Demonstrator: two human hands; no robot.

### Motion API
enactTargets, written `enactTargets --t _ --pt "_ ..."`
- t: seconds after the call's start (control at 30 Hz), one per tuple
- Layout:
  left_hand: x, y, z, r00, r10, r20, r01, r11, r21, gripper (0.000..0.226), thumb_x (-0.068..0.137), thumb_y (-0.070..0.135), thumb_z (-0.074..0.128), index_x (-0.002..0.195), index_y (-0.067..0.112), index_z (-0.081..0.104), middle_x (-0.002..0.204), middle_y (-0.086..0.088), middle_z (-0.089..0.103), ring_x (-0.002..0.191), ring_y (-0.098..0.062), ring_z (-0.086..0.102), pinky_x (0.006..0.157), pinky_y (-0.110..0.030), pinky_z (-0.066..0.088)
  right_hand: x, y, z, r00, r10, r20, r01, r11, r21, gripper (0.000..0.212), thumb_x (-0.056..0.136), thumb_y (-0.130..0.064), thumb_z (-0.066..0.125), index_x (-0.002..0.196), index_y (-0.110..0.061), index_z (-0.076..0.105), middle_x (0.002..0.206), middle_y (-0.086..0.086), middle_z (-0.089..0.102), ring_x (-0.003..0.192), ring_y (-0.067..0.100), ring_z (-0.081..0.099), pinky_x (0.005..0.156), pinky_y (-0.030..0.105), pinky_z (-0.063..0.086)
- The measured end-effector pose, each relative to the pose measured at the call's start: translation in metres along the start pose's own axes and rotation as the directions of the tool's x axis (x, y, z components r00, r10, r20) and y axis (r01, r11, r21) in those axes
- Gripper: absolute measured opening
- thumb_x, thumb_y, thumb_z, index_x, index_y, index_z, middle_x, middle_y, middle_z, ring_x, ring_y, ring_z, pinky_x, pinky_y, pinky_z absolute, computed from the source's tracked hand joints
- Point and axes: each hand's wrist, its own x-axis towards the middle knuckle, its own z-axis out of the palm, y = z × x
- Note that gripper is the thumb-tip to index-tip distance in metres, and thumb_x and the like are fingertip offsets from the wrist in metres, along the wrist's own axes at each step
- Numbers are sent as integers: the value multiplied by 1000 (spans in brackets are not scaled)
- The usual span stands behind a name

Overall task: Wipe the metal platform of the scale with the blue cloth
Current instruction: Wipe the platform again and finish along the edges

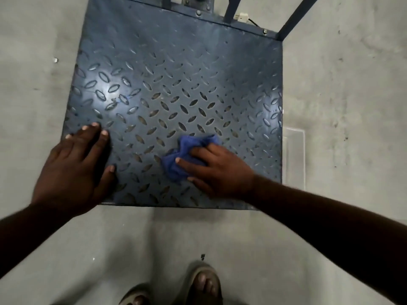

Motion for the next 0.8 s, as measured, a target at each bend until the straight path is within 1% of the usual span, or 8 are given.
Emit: enactTargets --t 0.1,0.23,0.37,0.43,0.5,0.6,0.67,0.8 --pt "0 -1 0 1000 -23 15 23 1000 -7 79 100 49 44 164 1 41 170 -27 35 153 -51 39 123 -62 32 48 32 -6 985 152 -82 -155 987 -38 48 102 -44 55 144 -22 59 128 17 60 105 35 57 89 44 52" --pt "-2 -3 0 1000 -17 21 18 1000 -5 78 102 50 43 165 3 40 171 -24 35 155 -47 39 125 -60 31 107 25 -2 842 489 -226 -496 868 29 47 102 -45 53 144 -24 60 127 13 59 107 30 54 88 44 50" --pt "0 -3 -3 1000 -9 10 9 1000 6 74 102 46 44 162 2 46 170 -24 38 154 -44 42 126 -55 31 109 -44 18 991 115 -75 -110 992 67 48 100 -44 58 144 -22 59 129 16 58 105 33 53 89 42 43" --pt "0 -2 -3 1000 -11 8 10 1000 15 73 102 45 45 162 3 46 170 -24 39 154 -43 42 126 -53 31 105 -42 19 999 -44 -14 45 997 69 47 99 -41 62 141 -19 61 126 18 60 101 35 55 88 44 44" --pt "-1 -1 -3 1000 -22 7 22 1000 17 73 103 45 45 163 3 43 170 -23 39 155 -42 41 127 -54 31 112 -21 16 1000 -3 -16 3 1000 6 47 100 -43 59 142 -20 61 126 17 61 100 35 57 87 45 48" --pt "-2 -1 -5 1000 -27 2 27 1000 14 72 105 46 44 165 5 41 170 -21 39 157 -40 39 130 -54 29 131 10 8 922 344 -178 -350 937 1 46 102 -43 56 142 -21 62 124 15 60 103 34 56 86 47 50" --pt "-1 -1 -5 1000 -27 0 27 1000 9 71 106 46 45 166 7 41 171 -19 38 158 -38 38 131 -53 27 137 5 7 873 441 -206 -447 894 22 46 103 -43 54 143 -20 61 125 15 58 105 34 54 89 46 50" --pt "-1 -2 -6 999 -51 5 51 999 4 70 105 45 41 166 11 41 172 -16 38 159 -34 38 132 -51 23 106 -45 14 992 122 -5 -122 992 28 48 101 -42 55 144 -21 58 132 17 57 100 34 53 82 44 47"
